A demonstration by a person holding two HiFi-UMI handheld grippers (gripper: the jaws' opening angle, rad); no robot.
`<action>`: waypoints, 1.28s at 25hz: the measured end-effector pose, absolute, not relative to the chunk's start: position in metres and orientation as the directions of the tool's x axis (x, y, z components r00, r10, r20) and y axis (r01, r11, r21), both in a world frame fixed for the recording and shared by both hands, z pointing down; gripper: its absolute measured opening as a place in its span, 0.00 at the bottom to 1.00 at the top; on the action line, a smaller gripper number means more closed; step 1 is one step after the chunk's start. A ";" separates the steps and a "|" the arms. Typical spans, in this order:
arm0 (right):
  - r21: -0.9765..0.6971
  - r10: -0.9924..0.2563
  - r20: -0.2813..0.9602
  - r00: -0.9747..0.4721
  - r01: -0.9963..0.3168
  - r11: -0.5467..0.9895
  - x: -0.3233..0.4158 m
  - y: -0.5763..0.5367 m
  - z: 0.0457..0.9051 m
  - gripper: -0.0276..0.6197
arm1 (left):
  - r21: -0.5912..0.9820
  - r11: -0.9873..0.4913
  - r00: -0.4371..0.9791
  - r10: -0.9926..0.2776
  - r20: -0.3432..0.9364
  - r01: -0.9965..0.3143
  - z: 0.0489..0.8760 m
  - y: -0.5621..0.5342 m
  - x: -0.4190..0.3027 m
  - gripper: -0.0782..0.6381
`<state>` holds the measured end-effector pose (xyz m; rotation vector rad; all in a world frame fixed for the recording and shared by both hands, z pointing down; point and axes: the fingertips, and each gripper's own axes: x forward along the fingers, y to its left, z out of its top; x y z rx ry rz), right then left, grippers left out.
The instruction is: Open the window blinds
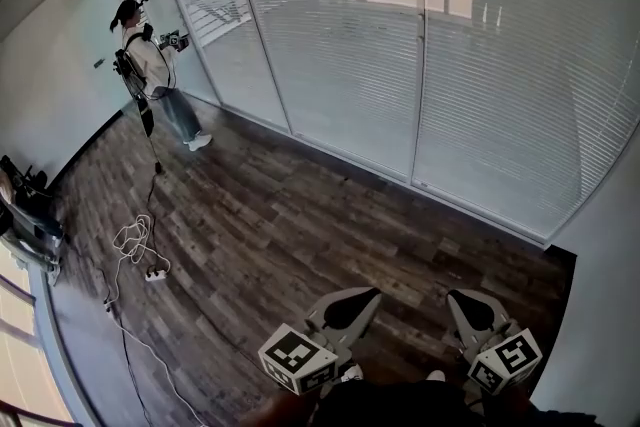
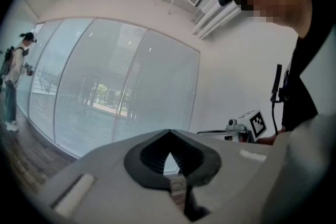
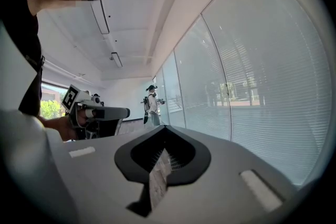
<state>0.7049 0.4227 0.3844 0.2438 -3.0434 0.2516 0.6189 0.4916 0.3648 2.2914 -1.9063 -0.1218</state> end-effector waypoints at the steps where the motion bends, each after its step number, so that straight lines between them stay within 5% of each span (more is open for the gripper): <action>1: -0.160 -0.157 0.091 -0.983 -0.170 0.972 0.698 0.425 0.383 0.08 | 0.195 -0.179 0.189 -0.981 0.034 -0.964 0.365 0.496 0.611 0.11; 32: -0.205 -0.126 0.132 -0.983 -0.152 0.967 0.551 0.452 0.405 0.08 | 0.172 -0.145 0.163 -0.982 0.098 -0.974 0.386 0.528 0.476 0.11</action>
